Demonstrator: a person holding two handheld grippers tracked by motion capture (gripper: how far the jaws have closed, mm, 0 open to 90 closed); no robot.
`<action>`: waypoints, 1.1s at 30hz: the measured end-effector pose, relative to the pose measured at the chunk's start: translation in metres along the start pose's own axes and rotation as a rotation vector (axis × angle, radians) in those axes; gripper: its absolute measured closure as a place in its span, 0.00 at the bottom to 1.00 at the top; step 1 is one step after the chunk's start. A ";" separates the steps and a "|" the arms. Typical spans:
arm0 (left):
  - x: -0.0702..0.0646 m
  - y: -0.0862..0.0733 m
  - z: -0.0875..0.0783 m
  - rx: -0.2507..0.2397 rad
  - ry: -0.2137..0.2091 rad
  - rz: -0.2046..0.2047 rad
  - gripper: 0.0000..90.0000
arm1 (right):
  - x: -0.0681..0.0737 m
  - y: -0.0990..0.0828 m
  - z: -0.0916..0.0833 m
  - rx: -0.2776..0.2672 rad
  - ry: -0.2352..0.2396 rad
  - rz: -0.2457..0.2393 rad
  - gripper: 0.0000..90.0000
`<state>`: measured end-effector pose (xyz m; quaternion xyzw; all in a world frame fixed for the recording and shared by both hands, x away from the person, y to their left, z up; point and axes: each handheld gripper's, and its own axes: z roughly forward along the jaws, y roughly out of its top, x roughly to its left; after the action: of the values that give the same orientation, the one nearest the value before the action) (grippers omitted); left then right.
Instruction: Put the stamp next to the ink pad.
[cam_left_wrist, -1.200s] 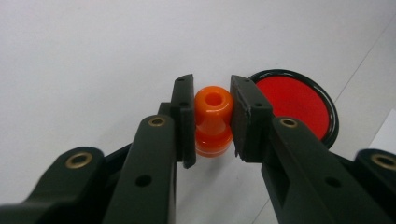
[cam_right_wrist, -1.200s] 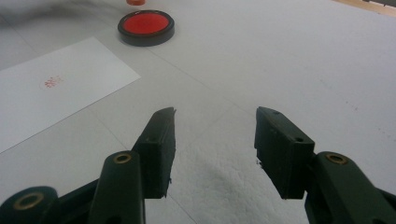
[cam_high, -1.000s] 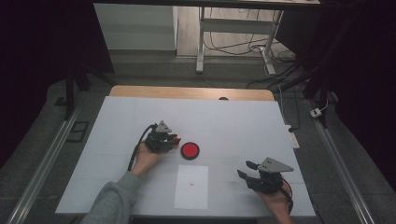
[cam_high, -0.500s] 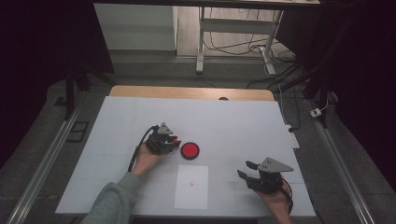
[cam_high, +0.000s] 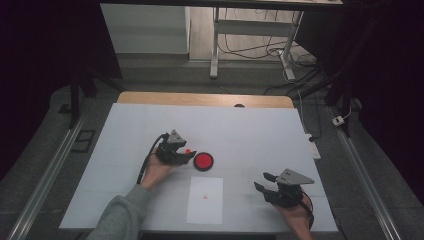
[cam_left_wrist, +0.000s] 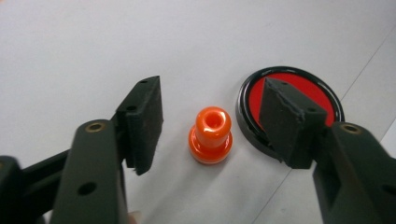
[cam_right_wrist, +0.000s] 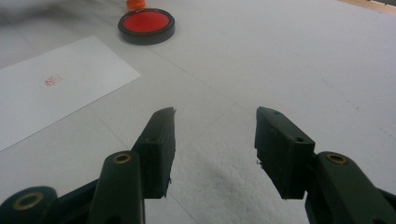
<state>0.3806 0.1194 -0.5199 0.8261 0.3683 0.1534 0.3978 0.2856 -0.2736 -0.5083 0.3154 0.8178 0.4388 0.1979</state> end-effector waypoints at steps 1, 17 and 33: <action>0.000 0.000 -0.001 -0.005 0.000 -0.005 0.42 | 0.000 0.000 0.000 0.000 0.000 0.000 0.53; -0.014 0.001 -0.031 -0.049 -0.043 0.018 0.43 | -0.002 0.000 -0.002 -0.007 -0.003 0.003 0.53; -0.033 -0.050 -0.082 -0.048 -0.040 0.011 0.43 | -0.011 -0.002 -0.003 -0.007 -0.016 0.005 0.52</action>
<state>0.2887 0.1602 -0.5048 0.8212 0.3522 0.1477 0.4240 0.2913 -0.2837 -0.5075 0.3201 0.8140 0.4396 0.2043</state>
